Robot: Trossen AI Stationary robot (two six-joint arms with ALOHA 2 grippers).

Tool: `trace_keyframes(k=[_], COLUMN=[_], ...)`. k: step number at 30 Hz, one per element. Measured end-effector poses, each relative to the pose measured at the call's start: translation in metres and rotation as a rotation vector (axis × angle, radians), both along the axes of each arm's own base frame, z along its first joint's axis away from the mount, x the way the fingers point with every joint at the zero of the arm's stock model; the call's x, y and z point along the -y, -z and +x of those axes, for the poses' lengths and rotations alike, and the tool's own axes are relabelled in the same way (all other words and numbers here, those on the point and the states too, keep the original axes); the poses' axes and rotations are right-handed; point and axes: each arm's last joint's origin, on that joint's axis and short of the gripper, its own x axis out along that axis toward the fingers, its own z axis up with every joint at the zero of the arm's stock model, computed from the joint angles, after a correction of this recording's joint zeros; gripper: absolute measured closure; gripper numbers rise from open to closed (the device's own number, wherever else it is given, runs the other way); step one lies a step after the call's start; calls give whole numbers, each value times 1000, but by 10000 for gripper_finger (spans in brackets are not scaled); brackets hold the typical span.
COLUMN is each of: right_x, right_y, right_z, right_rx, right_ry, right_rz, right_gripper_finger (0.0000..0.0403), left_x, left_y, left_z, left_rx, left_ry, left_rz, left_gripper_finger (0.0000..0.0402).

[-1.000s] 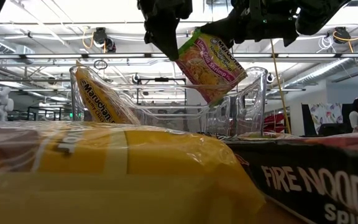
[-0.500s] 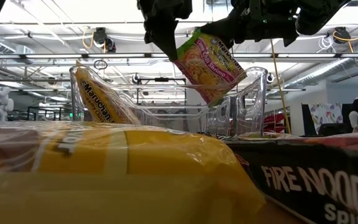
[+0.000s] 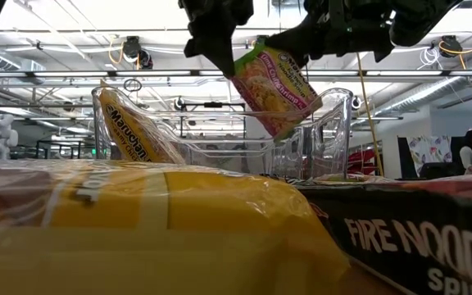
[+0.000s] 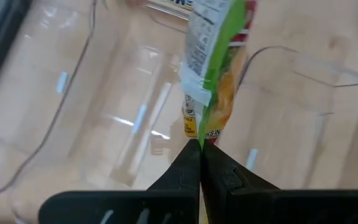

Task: Sort Maruchan noodles
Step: Put the green noodle pack into the center transparent bin

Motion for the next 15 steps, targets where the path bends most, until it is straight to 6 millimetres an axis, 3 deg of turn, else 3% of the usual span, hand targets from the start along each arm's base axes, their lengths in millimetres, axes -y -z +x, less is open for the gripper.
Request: trace_keyframes(k=[15], right_x=[10], right_y=[0], right_z=[-4], right_rx=[1], right_ry=[-3], right_rz=[27], right_gripper_finger=[403], left_x=[25], left_y=[-7], left_z=[13], left_rx=[160], left_ry=[-118], left_rz=[-99], left_gripper_finger=[401])
